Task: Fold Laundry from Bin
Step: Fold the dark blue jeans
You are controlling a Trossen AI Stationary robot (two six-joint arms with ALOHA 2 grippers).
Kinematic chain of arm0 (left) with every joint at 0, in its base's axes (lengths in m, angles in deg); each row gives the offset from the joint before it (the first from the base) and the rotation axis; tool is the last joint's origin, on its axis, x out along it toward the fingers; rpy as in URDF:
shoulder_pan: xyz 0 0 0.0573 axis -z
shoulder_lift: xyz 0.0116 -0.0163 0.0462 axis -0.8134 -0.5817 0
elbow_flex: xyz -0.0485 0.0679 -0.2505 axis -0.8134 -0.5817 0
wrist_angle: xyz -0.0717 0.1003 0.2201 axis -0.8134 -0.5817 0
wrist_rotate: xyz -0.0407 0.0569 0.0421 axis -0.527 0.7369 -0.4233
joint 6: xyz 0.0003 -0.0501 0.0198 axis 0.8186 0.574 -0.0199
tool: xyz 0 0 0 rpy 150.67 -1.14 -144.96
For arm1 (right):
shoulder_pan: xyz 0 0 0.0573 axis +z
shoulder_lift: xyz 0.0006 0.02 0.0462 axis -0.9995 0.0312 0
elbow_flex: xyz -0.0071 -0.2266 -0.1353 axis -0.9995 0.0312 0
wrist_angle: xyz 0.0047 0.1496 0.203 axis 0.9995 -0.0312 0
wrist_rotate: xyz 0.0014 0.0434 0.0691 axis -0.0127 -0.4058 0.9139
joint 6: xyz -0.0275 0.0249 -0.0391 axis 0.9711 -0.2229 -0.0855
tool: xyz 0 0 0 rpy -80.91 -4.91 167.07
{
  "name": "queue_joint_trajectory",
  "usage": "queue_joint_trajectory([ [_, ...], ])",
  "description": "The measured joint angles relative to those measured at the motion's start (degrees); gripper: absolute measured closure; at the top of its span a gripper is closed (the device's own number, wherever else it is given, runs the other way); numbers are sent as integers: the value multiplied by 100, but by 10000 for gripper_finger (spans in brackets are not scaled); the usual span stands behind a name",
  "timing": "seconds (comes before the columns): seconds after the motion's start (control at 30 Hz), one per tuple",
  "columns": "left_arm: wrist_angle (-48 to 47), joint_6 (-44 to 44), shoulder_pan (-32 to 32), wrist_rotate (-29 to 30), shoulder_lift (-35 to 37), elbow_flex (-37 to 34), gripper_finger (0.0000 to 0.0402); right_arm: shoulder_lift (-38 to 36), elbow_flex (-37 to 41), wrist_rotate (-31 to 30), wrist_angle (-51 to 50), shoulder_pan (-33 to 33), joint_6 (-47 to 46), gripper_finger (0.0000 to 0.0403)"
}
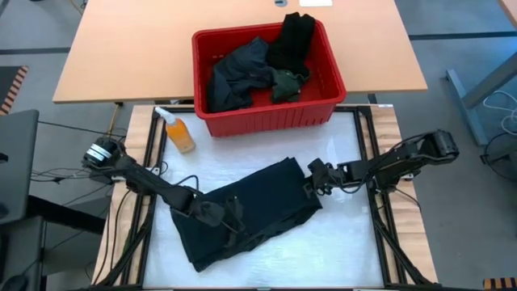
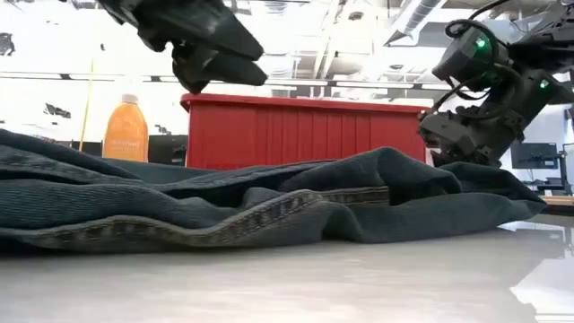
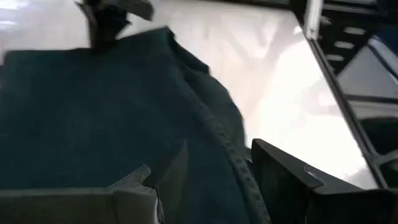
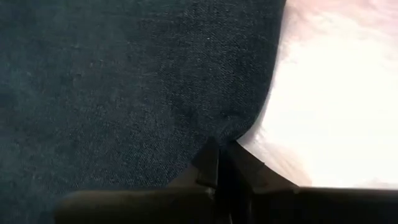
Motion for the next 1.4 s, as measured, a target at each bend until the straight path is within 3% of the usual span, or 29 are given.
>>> queue_joint_trajectory([
  [0.17, 327, 230, -351, -62, -642, 2, 233, -714, -394, -48, -1191, -138, 618, 379],
  [0.4, 2058, 673, -1164, -975, -2017, 60, 233, -1570, -1726, -174, -3349, -73, 1577, 379],
  [0.6, 2231, 545, -1674, -1643, -2835, 884, 233, -1783, -3303, -692, -4598, 194, 2112, 379],
  [0.8, 1260, -266, -1852, -1623, -3188, 2263, 233, -1562, -4535, -776, -4800, 343, 2502, 379],
  [0.97, -92, -1094, -2045, -1420, -3259, 3106, 233, -1046, -4737, -763, -4476, 701, 2505, 379],
  [1.17, -469, -1221, -2501, -2137, -3251, 3423, 233, -346, -5130, -709, -4158, 1065, 2516, 378],
  [1.4, -1654, -1591, -2489, -2349, -2766, 3412, 233, 72, -6003, -1132, -5026, 1222, 2708, 378],
])
